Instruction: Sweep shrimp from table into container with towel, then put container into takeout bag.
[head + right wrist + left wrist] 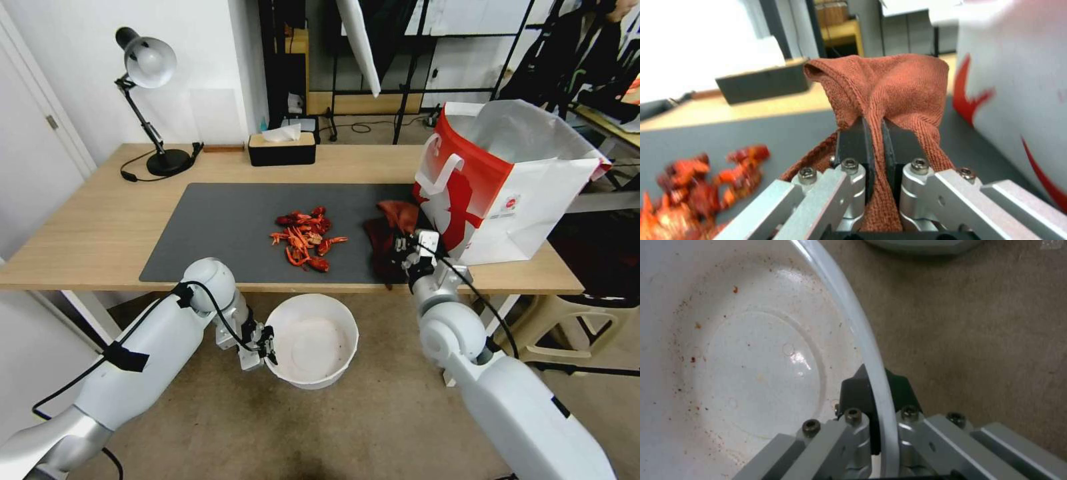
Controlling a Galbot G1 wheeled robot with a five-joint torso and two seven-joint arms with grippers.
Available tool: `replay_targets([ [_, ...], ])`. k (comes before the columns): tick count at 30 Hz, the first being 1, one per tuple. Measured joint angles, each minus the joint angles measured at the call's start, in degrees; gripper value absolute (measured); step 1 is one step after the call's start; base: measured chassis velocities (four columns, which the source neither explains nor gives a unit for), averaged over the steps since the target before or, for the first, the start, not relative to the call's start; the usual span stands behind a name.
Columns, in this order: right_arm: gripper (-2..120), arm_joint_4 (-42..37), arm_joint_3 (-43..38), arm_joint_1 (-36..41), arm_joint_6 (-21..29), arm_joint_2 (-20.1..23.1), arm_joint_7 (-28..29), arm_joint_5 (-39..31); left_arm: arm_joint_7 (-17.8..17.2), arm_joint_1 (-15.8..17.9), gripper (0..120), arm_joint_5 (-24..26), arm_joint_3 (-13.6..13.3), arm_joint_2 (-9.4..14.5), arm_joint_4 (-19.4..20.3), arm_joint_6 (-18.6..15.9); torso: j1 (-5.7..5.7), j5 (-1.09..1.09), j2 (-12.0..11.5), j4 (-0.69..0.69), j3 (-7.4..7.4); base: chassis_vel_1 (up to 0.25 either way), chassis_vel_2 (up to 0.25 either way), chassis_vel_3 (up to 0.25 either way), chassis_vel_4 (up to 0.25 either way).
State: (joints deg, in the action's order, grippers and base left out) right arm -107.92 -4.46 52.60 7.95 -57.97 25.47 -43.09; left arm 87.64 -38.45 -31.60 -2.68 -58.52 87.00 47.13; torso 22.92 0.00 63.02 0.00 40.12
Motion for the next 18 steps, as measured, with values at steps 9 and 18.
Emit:
replay_targets([
  [9, 2, 2.32, 1.20, -5.14, -1.36, 2.84, -3.16, -2.66, 0.00, -0.15, 0, 0.00, 0.23, 0.03, 0.05, 0.00, 0.00, 0.01, 0.00, 0.00, 0.00, 0.000, 0.000, 0.000, 0.000],
  [18, 2, 5.37, 3.37, -11.10, -2.07, 4.97, -5.94, -5.53, 0.00, -0.30, 0, 0.07, 0.62, 0.22, 0.05, 0.00, 0.00, -0.01, 0.00, 0.01, -0.01, 0.000, 0.000, 0.000, 0.000],
])
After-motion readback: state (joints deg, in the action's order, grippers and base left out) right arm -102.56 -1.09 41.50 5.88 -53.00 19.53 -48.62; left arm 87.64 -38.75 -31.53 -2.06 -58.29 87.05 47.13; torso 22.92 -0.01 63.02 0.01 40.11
